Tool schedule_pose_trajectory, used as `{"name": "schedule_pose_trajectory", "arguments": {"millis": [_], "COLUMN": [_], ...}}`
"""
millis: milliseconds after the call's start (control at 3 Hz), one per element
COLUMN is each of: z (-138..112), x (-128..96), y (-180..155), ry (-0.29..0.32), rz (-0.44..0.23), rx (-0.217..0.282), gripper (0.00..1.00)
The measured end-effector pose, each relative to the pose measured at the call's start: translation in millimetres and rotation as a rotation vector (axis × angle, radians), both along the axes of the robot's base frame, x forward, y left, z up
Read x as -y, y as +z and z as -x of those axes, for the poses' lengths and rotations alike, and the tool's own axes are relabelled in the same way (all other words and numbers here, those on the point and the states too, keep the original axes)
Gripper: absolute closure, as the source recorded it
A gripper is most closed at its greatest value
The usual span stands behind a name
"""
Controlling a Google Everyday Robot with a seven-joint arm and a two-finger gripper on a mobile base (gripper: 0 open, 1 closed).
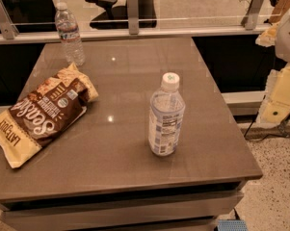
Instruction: Knock blue plastic bottle over
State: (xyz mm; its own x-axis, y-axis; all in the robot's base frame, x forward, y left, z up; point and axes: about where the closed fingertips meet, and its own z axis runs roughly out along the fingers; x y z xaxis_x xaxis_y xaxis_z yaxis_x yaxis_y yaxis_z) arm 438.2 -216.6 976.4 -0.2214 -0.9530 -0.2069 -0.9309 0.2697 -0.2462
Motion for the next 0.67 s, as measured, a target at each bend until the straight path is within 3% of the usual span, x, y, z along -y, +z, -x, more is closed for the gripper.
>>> {"name": "schedule_pose_trajectory", "arguments": {"millis": [333, 667], "z": [0.0, 5.1], "x": [0.0, 4.1], "y": [0.0, 0.4], "ry": [0.0, -0.019], "rz": [0.0, -0.074], "rx": [0.0, 0.011], "gripper": [0.0, 0.0]}}
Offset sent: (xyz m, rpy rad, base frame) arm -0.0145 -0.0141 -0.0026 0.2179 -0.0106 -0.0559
